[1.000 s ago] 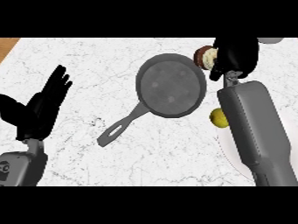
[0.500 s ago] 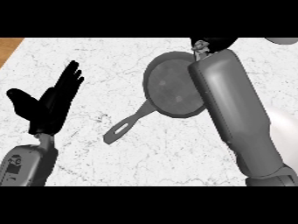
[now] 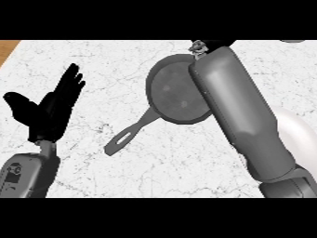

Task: Pick the cupcake from the plate and place it in the pan

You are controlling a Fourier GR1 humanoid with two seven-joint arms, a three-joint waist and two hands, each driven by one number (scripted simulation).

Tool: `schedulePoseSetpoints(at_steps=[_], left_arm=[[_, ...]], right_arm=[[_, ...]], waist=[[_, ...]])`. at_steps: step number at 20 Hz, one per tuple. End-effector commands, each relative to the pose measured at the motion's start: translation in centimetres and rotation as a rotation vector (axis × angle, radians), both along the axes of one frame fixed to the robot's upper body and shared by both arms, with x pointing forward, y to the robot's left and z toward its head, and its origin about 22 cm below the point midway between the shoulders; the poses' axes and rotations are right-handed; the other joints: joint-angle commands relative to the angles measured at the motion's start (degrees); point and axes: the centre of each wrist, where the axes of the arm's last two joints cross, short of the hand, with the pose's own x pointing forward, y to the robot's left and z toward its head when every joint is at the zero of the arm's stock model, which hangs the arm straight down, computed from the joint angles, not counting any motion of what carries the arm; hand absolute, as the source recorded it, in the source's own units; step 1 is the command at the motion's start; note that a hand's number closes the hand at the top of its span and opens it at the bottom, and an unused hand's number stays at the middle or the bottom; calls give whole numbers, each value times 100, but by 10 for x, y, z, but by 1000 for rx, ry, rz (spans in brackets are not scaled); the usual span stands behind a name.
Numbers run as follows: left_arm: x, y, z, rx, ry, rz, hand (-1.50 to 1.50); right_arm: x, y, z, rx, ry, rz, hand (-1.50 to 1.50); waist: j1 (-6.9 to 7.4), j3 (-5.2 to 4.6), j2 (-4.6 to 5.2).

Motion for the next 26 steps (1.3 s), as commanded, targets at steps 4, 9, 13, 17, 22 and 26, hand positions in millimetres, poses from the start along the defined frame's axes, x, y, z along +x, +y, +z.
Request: schedulePoseSetpoints(at_steps=[4, 9, 13, 17, 22, 26], left_arm=[[-1, 5, -2, 2, -1, 27, 0], [-2, 2, 5, -10, -1, 32, 0], [-6, 4, -5, -22, 2, 28, 0], [-5, 13, -5, -3, -1, 70, 0], [-1, 14, 7, 3, 0, 50, 0], [-5, 18, -4, -13, 1, 62, 0]], right_arm=[[-3, 5, -57, 148, -33, -123, 150], [-3, -13, -102, 204, 12, -86, 150], [3, -20, -113, 230, 101, -146, 150], [5, -51, -121, 435, 75, -232, -150], [-8, -55, -154, 529, 51, -184, -150], [-8, -52, -143, 540, -130, -78, -150]], waist=[[-108, 13, 1], [-225, 22, 11], [-209, 19, 14], [-375, 28, 3], [-242, 32, -16], [-348, 25, -35]])
